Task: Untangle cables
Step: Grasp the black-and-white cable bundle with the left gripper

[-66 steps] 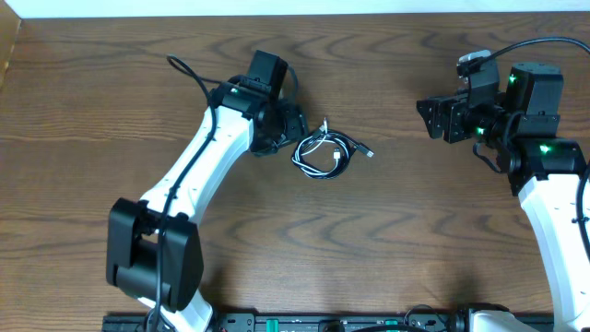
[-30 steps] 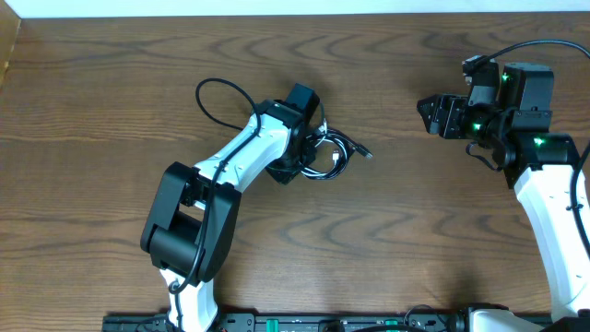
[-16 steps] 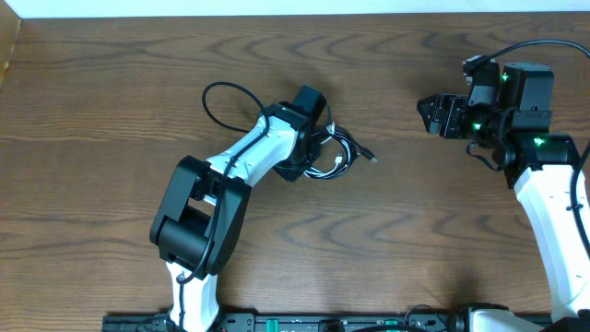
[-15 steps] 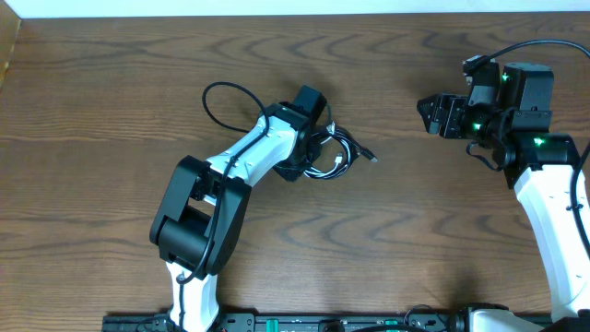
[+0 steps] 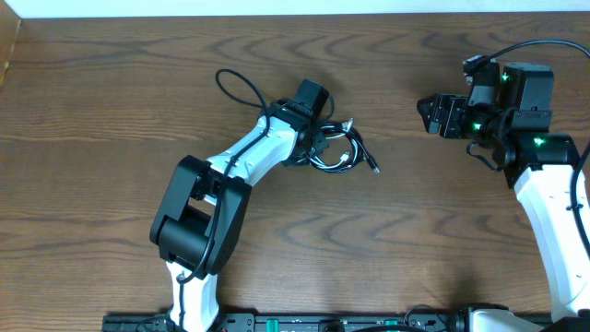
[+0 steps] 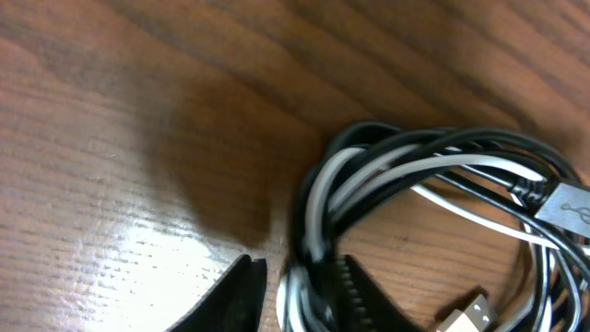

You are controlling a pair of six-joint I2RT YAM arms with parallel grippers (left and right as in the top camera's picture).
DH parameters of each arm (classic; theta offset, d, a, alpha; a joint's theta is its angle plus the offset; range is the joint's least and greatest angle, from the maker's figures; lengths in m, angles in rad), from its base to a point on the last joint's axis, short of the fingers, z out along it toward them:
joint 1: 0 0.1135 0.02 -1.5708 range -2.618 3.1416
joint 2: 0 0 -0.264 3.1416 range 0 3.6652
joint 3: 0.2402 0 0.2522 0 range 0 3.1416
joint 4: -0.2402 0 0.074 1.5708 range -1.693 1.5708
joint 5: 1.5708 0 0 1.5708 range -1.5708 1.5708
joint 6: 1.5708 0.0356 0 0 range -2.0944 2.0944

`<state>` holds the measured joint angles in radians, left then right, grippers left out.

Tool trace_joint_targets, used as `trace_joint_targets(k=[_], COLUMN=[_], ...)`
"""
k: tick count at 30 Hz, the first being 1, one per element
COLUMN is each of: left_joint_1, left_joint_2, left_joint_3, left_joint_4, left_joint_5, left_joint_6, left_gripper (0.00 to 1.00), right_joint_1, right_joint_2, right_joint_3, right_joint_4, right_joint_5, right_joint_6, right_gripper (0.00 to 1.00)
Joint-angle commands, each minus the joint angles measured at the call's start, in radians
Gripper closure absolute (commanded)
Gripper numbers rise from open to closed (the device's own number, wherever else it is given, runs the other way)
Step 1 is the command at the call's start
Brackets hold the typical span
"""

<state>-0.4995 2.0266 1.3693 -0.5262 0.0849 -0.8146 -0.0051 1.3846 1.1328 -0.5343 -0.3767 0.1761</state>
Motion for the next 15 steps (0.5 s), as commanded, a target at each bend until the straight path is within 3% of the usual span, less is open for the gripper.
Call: trace_joint_targets(k=[1, 9, 15], left_joint_1=[-0.001, -0.001, -0.002], left_joint_2=[-0.025, -0.008, -0.008], left_joint_3=[0.003, 0.002, 0.002], left_joint_4=[0.01, 0.025, 0.121], left_joint_5=[-0.027, -0.106, -0.103], left_joint_6=[0.095, -0.037, -0.037], left_gripper=[0.64, 0.55, 0.54], right_joint_1=[0.007, 0.007, 0.007], right_joint_2=[0.003, 0.003, 0.003], right_joint_3=[0.017, 0.017, 0.017], right_joint_4=[-0.001, -0.001, -0.002], right_joint_5=[0.005, 0.005, 0.005], right_joint_6=[0.01, 0.01, 0.01], right_gripper=[0.24, 0.23, 0.23])
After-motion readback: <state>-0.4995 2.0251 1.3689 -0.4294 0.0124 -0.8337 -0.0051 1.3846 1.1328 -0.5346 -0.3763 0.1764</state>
